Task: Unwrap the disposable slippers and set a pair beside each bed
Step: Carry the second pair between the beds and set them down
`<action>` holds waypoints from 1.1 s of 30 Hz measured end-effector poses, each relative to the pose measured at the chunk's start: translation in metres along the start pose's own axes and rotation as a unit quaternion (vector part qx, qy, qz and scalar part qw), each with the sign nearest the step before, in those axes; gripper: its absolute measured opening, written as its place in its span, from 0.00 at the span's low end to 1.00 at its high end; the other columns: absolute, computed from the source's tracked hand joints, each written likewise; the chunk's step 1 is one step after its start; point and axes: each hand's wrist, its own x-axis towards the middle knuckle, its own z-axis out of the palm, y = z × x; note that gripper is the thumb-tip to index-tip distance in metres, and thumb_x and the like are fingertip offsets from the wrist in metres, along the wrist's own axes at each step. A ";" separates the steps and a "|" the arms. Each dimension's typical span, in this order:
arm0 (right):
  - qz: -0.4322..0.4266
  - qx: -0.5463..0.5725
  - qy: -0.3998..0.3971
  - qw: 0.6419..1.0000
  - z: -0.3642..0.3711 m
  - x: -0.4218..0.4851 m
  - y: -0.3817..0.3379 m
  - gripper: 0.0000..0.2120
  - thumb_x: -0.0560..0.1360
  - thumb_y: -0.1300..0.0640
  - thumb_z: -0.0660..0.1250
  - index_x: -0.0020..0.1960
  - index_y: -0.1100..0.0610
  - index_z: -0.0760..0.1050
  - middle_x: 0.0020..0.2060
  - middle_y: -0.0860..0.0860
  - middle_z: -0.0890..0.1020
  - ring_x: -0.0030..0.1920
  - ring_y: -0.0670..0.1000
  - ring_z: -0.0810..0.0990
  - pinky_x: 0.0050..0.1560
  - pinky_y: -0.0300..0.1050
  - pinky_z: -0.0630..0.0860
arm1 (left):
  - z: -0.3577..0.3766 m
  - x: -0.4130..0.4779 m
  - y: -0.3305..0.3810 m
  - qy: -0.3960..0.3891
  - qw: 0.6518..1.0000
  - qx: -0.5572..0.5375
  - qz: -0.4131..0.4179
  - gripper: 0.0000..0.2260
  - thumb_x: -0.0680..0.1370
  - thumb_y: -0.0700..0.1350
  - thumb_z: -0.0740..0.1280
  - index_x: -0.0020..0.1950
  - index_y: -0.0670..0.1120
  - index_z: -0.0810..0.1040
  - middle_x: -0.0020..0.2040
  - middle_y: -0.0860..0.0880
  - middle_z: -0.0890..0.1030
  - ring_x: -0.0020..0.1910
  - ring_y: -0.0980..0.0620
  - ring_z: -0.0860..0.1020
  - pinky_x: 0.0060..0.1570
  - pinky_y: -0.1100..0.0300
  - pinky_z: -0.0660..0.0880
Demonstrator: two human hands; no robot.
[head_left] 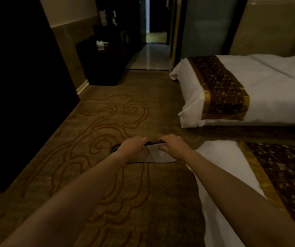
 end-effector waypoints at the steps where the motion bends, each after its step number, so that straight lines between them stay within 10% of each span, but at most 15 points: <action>1: 0.015 0.005 -0.003 1.000 -0.004 0.008 0.018 0.10 0.76 0.52 0.62 0.54 0.54 0.75 0.53 0.55 0.80 0.55 0.57 0.75 0.51 0.50 0.69 | 0.001 0.024 0.001 -0.005 1.000 0.000 0.013 0.14 0.77 0.52 0.59 0.56 0.43 0.71 0.54 0.43 0.78 0.52 0.42 0.77 0.43 0.54 0.71; 33: 0.277 0.090 0.037 0.956 -0.107 0.216 0.474 0.13 0.78 0.52 0.60 0.60 0.54 0.73 0.54 0.55 0.78 0.56 0.56 0.74 0.53 0.50 0.69 | 0.030 0.612 0.093 -0.101 0.964 -0.017 0.247 0.11 0.78 0.50 0.59 0.58 0.48 0.72 0.53 0.44 0.78 0.51 0.45 0.76 0.44 0.53 0.72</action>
